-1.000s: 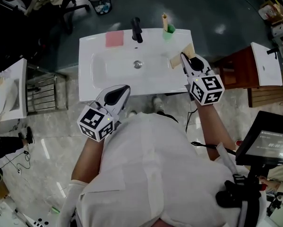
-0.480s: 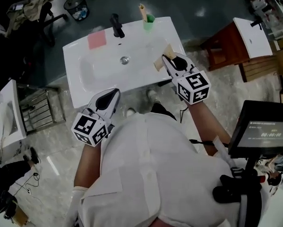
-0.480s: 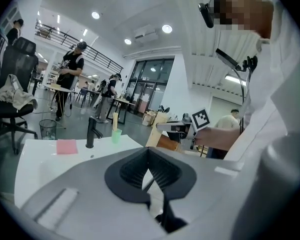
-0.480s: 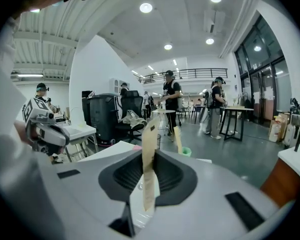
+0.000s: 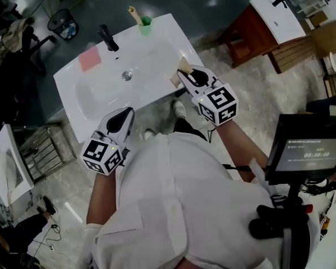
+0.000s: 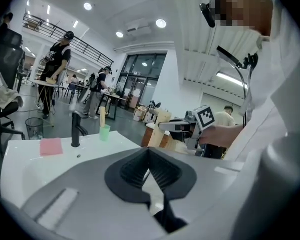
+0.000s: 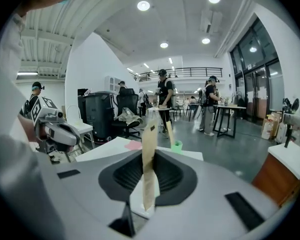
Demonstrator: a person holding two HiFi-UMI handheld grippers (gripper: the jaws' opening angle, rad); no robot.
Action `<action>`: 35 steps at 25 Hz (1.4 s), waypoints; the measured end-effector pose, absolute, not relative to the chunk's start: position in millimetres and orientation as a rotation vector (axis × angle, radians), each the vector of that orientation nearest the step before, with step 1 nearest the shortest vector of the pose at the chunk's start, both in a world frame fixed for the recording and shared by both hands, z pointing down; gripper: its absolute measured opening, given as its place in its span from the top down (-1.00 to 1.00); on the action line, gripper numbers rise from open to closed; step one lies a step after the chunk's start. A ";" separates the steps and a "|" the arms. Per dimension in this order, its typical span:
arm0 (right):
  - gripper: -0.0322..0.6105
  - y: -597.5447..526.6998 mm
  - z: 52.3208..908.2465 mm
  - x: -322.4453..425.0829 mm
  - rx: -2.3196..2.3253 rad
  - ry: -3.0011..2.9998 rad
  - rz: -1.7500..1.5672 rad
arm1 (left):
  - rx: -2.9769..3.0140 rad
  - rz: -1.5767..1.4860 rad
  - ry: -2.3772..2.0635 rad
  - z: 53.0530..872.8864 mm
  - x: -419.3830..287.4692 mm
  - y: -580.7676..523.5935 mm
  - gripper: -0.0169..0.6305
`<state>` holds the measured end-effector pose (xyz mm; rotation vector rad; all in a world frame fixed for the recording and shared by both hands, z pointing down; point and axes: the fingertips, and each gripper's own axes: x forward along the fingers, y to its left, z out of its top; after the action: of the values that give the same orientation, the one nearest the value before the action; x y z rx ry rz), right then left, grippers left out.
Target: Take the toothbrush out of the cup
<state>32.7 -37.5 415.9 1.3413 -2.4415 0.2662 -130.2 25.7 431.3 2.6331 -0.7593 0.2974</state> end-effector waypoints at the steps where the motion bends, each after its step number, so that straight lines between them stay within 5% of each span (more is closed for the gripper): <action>1: 0.73 -36.6 415.0 37.9 1.346 -2.440 0.268 | 2.633 0.303 -0.763 431.8 -125.3 22.3 0.93; 12: 0.73 -59.8 413.0 104.4 1.387 -2.439 0.287 | 2.604 0.388 -0.862 443.4 -64.7 -57.3 0.91; 18: 0.73 -91.1 418.4 130.6 1.316 -2.487 0.331 | 2.539 0.382 -1.016 442.0 -34.2 -130.0 0.66; 35: 0.73 -145.0 436.0 179.1 1.063 -2.561 0.287 | 2.281 0.344 -1.442 466.7 -27.0 -285.5 0.49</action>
<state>179.1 -145.0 436.0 1.0627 -2.5612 0.2873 -27.0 -285.5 466.7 2.2813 -1.4415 0.3437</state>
